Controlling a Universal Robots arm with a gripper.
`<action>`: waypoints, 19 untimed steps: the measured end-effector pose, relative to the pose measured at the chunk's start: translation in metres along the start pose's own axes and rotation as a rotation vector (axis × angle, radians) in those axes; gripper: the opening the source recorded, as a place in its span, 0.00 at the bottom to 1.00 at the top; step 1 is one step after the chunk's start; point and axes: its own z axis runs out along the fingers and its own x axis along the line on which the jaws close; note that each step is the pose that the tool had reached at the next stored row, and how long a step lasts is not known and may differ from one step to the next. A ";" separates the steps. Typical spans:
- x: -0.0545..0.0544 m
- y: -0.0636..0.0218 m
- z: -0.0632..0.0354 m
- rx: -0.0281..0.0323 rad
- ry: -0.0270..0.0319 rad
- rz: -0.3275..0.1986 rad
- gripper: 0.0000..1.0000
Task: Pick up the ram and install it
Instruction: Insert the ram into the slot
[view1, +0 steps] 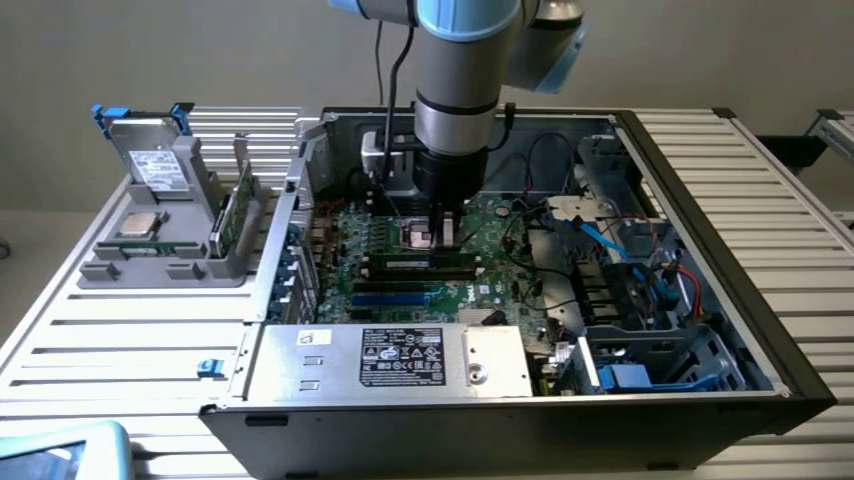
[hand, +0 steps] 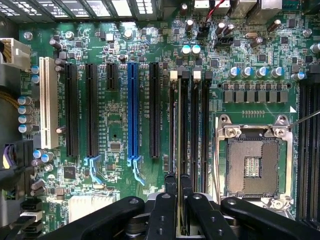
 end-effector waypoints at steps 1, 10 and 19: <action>0.000 0.0001 0.0001 0.0000 0.0000 0.000 0.15; 0.000 0.0004 0.0019 0.0000 -0.0002 0.000 0.15; 0.000 -0.0002 0.0019 0.0003 -0.0002 -0.009 0.15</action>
